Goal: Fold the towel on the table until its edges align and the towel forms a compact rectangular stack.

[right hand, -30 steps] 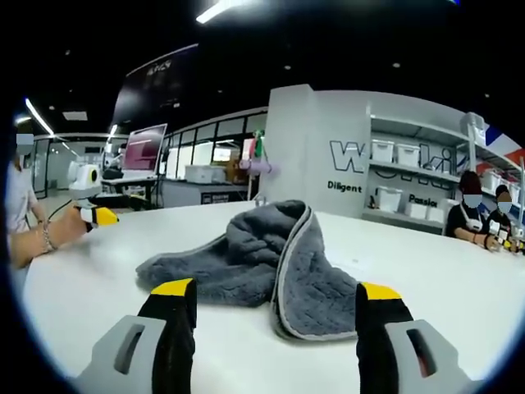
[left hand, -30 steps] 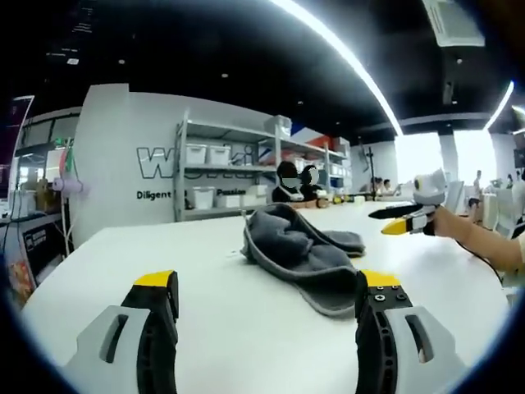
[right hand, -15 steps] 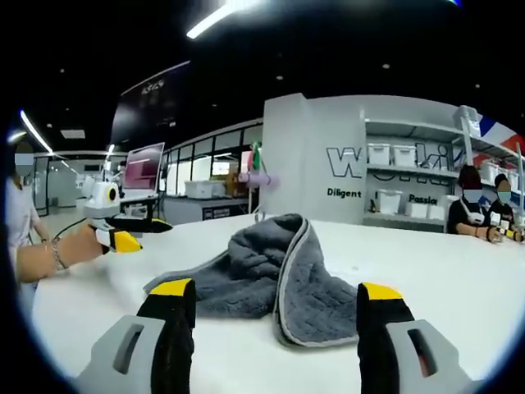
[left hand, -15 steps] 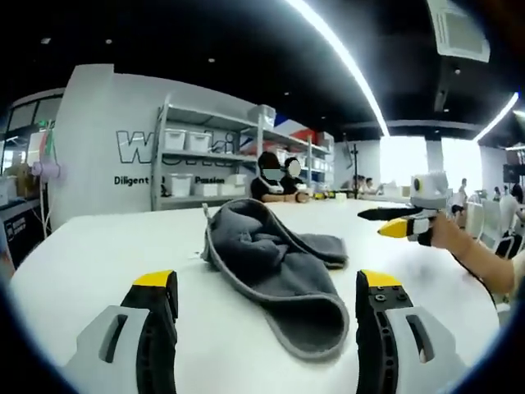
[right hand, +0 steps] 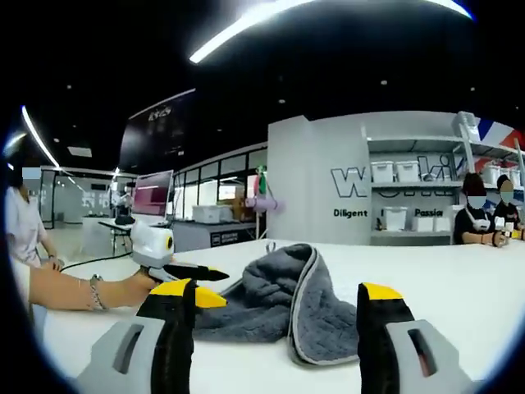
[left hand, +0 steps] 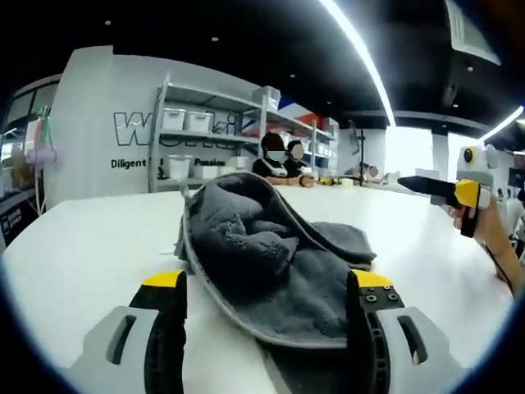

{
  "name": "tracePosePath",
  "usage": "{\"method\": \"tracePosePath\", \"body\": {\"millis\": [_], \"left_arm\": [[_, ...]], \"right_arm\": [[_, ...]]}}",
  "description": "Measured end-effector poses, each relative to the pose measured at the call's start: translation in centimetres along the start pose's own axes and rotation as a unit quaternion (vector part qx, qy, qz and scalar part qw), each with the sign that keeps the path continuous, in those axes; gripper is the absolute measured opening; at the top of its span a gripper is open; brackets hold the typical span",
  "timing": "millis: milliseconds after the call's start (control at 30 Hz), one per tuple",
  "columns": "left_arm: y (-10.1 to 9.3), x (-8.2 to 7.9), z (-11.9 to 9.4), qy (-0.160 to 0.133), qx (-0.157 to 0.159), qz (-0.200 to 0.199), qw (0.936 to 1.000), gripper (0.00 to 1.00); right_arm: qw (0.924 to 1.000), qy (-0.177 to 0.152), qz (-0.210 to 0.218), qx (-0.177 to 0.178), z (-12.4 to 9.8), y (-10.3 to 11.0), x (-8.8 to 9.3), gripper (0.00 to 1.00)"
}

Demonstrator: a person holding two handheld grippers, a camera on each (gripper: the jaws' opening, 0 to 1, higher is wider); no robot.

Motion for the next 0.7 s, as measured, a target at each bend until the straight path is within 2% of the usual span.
{"method": "tracePosePath", "body": {"millis": [167, 200, 233, 267, 333, 500, 700], "left_arm": [[-0.4, -0.1, 1.3, -0.007, -0.006, -0.005, 0.9999, 0.73], [0.0, -0.1, 1.2, -0.004, -0.03, 0.001, 0.9996, 0.73], [0.0, -0.1, 1.1, -0.002, -0.039, 0.012, 0.9992, 0.73], [0.0, 0.1, 1.1, 0.008, -0.049, 0.024, 0.9985, 0.73], [0.2, 1.0, 1.4, 0.038, -0.053, 0.019, 0.9977, 0.71], [1.0, 1.6, 1.3, 0.03, -0.052, -0.017, 0.9981, 0.6], [1.7, 2.1, 0.6, 0.051, -0.059, -0.007, 0.9969, 0.42]], "right_arm": [[0.9999, -0.005, 0.008, -0.005, -0.4, 0.5, -0.1, 0.81], [0.9999, -0.005, 0.008, -0.005, -0.4, 0.6, -0.1, 0.81], [0.9999, -0.006, 0.008, -0.004, -0.3, 0.8, -0.1, 0.8], [0.9999, -0.007, 0.006, -0.006, -0.2, 1.0, -0.2, 0.81], [0.9999, -0.01, 0.0, -0.009, -0.2, 1.4, -0.4, 0.81], [0.9998, -0.014, -0.004, -0.011, 0.0, 1.6, -0.5, 0.81], [0.9999, -0.01, -0.002, -0.011, 0.0, 1.6, -0.2, 0.79]]}}
Point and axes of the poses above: the point that each gripper's makers call its tool centre point, and the gripper's own axes: z roughly forward along the fingers, y roughly to its left, x roughly out of its underside, the point moved 3 cm from there along -z, roughly backward along the fingers, and after that the axes turned 11 degrees about x, right-handed, at the moved point
